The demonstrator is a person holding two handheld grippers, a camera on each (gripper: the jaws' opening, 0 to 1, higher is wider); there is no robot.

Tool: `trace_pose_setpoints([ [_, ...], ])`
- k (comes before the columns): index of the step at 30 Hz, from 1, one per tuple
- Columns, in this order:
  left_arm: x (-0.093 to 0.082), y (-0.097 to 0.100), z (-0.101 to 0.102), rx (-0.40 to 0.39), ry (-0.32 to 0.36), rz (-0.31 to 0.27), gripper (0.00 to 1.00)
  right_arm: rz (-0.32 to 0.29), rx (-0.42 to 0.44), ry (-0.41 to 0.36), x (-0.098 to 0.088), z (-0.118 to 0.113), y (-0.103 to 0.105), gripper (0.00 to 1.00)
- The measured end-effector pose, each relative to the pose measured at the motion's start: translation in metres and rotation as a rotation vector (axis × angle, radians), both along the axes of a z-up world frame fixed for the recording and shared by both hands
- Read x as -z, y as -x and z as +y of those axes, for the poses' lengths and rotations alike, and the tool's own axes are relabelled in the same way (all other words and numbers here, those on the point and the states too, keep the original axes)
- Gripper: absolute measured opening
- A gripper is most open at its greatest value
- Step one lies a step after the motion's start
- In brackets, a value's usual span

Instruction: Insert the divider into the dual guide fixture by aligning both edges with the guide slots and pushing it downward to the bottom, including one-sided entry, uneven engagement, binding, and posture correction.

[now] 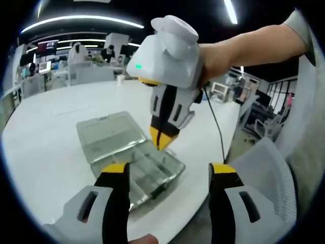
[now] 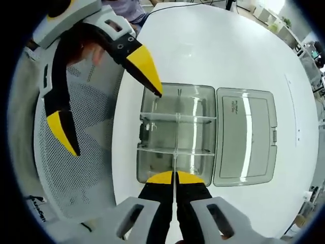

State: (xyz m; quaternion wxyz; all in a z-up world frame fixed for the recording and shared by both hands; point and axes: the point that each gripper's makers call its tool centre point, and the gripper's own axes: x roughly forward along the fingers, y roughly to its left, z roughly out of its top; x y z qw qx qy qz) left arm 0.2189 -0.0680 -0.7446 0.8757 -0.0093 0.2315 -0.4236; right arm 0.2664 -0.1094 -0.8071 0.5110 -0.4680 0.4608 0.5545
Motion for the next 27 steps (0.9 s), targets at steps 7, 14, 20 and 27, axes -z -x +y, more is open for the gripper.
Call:
trace_pose_setpoints([
  [7, 0.001, -0.001, 0.001, -0.001, 0.000, 0.001, 0.61, 0.002, 0.009, -0.004, 0.005, -0.001, 0.000, 0.00],
  [14, 0.002, -0.001, 0.002, 0.000, -0.003, 0.002, 0.61, -0.004, -0.007, -0.008, 0.009, -0.001, 0.000, 0.00],
  [20, 0.001, -0.002, 0.002, 0.001, -0.005, 0.000, 0.61, -0.010, -0.011, -0.004, 0.013, -0.001, 0.000, 0.00],
  [27, 0.001, -0.001, 0.003, 0.002, -0.006, 0.002, 0.61, -0.009, -0.006, -0.006, 0.019, -0.001, 0.000, 0.00],
])
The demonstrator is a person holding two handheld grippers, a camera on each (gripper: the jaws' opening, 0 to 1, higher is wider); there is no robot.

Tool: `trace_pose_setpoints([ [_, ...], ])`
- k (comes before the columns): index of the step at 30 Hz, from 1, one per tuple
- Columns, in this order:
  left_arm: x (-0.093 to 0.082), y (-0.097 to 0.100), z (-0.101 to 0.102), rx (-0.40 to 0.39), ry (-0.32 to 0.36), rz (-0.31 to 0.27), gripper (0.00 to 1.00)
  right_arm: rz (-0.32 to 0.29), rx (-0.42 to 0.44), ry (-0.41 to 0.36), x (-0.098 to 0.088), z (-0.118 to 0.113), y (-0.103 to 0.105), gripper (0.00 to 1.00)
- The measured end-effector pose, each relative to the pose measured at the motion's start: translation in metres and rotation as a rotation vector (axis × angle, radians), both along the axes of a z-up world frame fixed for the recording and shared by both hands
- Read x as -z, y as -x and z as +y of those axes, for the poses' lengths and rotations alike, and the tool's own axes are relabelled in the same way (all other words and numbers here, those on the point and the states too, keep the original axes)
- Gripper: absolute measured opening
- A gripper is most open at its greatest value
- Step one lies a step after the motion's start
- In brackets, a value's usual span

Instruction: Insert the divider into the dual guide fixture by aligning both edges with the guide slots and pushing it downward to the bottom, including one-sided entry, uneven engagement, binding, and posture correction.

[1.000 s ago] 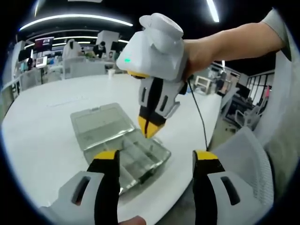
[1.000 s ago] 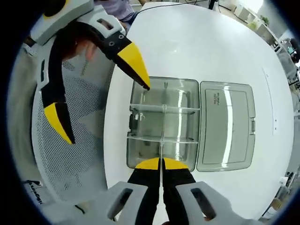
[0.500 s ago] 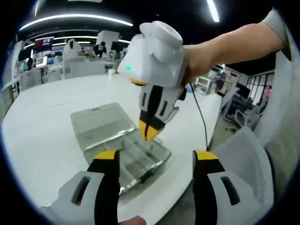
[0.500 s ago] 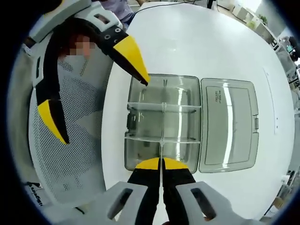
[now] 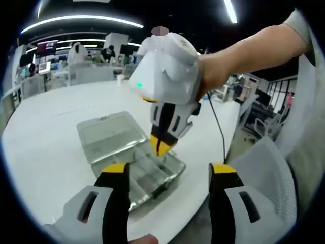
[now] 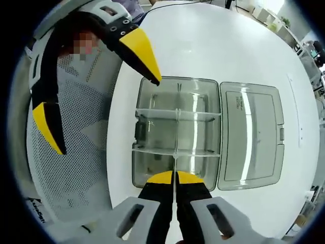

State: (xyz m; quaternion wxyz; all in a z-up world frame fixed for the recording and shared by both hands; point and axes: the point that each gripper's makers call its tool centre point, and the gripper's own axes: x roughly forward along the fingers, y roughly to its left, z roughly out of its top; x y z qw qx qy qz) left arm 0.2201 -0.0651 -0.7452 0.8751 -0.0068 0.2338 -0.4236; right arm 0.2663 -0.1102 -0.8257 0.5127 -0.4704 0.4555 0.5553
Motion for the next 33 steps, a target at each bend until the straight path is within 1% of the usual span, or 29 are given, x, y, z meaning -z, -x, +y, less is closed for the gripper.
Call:
trace_pose_setpoints([
  [5, 0.001, 0.001, 0.000, 0.001, -0.002, 0.002, 0.61, 0.003, 0.012, -0.004, 0.002, 0.000, 0.001, 0.00],
  [11, 0.002, 0.002, 0.000, 0.002, -0.003, 0.004, 0.61, -0.001, -0.005, 0.002, 0.005, 0.000, 0.000, 0.00],
  [18, 0.002, 0.003, 0.000, -0.002, -0.002, 0.007, 0.61, 0.004, 0.003, 0.000, 0.007, -0.001, -0.001, 0.00],
  [23, 0.002, 0.004, -0.001, -0.001, -0.002, 0.009, 0.61, -0.005, -0.002, 0.010, 0.012, 0.000, 0.000, 0.00],
  [33, 0.003, 0.005, 0.005, -0.009, -0.007, 0.009, 0.61, -0.019, -0.007, 0.011, 0.011, 0.000, 0.001, 0.00],
])
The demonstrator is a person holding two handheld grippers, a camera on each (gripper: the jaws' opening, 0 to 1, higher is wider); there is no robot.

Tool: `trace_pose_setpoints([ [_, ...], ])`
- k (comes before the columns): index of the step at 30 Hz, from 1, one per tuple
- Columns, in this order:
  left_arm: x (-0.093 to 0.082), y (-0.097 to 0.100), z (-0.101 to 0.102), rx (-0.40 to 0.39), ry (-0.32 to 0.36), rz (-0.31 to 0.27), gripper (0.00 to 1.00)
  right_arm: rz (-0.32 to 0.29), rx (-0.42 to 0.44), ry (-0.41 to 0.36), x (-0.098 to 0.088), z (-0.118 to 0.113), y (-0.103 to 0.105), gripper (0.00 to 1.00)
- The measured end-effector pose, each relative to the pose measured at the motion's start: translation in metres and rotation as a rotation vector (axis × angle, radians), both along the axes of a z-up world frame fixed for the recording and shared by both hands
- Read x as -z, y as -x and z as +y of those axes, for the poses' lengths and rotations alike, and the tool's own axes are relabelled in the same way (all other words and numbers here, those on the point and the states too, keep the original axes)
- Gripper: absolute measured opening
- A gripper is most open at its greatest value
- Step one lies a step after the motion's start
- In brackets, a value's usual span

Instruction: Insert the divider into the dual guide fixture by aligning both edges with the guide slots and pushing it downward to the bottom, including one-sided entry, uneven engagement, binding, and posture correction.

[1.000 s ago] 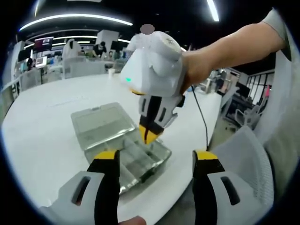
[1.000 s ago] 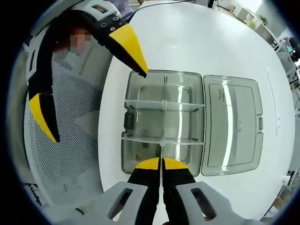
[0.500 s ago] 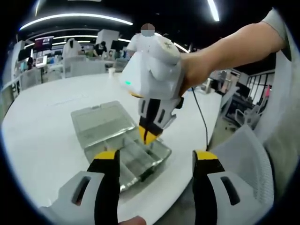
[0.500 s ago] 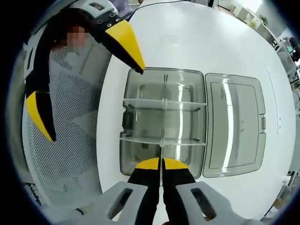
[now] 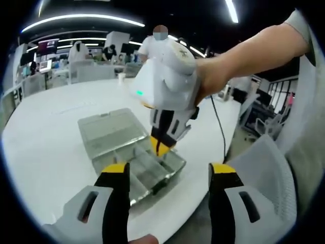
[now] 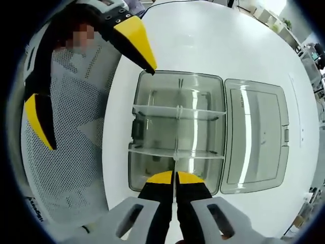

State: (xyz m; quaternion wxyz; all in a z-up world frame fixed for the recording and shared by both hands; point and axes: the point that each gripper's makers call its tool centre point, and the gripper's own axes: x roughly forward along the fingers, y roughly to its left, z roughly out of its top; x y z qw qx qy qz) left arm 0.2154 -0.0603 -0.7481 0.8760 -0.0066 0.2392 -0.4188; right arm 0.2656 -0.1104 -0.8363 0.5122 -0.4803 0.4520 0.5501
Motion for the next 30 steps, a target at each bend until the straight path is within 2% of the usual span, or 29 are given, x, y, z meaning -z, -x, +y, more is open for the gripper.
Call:
trace_pose_setpoints([
  [5, 0.000, 0.002, 0.004, -0.006, -0.004, 0.003, 0.62, -0.009, -0.025, -0.028, -0.002, 0.001, 0.001, 0.00],
  [7, 0.000, 0.003, 0.005, -0.007, -0.004, 0.004, 0.62, -0.008, 0.003, -0.065, -0.004, 0.004, 0.000, 0.05],
  [11, -0.004, 0.007, 0.008, -0.006, -0.012, 0.001, 0.63, -0.017, 0.006, -0.079, -0.006, -0.001, 0.001, 0.09],
  [16, -0.010, 0.010, 0.018, -0.018, -0.016, -0.005, 0.63, -0.039, 0.062, -0.158, -0.016, -0.003, 0.000, 0.17],
  [21, -0.016, 0.014, 0.029, -0.017, -0.045, -0.020, 0.64, -0.049, 0.139, -0.307, -0.029, 0.003, 0.005, 0.26],
  [30, -0.024, 0.021, 0.059, -0.022, -0.108, -0.025, 0.64, -0.070, 0.264, -0.499, -0.047, 0.004, 0.019, 0.36],
])
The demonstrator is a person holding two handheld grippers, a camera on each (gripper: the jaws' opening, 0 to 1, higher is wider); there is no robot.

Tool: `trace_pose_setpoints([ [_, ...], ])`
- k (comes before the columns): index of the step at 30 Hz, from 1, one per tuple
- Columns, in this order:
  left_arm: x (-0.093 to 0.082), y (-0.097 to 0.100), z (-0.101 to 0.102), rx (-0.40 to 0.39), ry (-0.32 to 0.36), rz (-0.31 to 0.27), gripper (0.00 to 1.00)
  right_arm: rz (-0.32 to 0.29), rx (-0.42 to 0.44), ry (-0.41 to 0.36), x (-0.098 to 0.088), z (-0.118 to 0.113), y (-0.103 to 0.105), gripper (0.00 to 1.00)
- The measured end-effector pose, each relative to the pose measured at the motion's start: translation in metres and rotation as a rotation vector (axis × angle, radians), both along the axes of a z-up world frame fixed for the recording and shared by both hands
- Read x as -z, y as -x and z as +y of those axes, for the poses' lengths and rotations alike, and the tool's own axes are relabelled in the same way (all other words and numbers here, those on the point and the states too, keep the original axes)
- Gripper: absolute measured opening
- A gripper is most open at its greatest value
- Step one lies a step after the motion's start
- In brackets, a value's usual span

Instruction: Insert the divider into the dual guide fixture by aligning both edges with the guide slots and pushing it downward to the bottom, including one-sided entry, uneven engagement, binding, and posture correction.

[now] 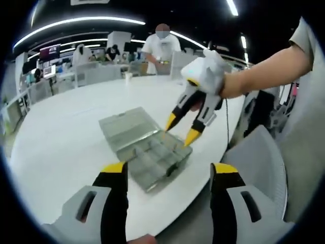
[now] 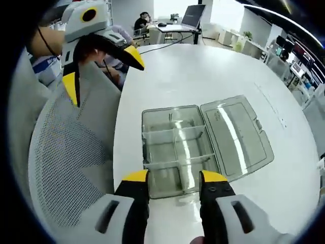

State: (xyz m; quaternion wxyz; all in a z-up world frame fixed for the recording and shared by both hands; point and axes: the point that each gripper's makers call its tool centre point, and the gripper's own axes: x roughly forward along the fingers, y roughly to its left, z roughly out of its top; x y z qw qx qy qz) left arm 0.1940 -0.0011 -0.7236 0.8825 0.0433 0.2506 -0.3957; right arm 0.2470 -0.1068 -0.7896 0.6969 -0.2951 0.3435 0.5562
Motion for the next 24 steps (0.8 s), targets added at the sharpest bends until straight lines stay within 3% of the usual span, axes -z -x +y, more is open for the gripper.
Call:
trace_pose_setpoints([
  [13, -0.001, -0.005, 0.038, -0.019, -0.067, 0.011, 0.64, 0.011, 0.158, -0.199, -0.012, -0.010, 0.021, 0.49],
  [17, 0.004, -0.013, 0.056, -0.042, -0.092, 0.023, 0.63, 0.006, 0.207, -0.254, -0.019, -0.016, 0.027, 0.54],
  [24, 0.021, -0.022, 0.083, -0.068, -0.160, 0.045, 0.62, -0.005, 0.242, -0.285, -0.025, -0.022, 0.038, 0.57],
])
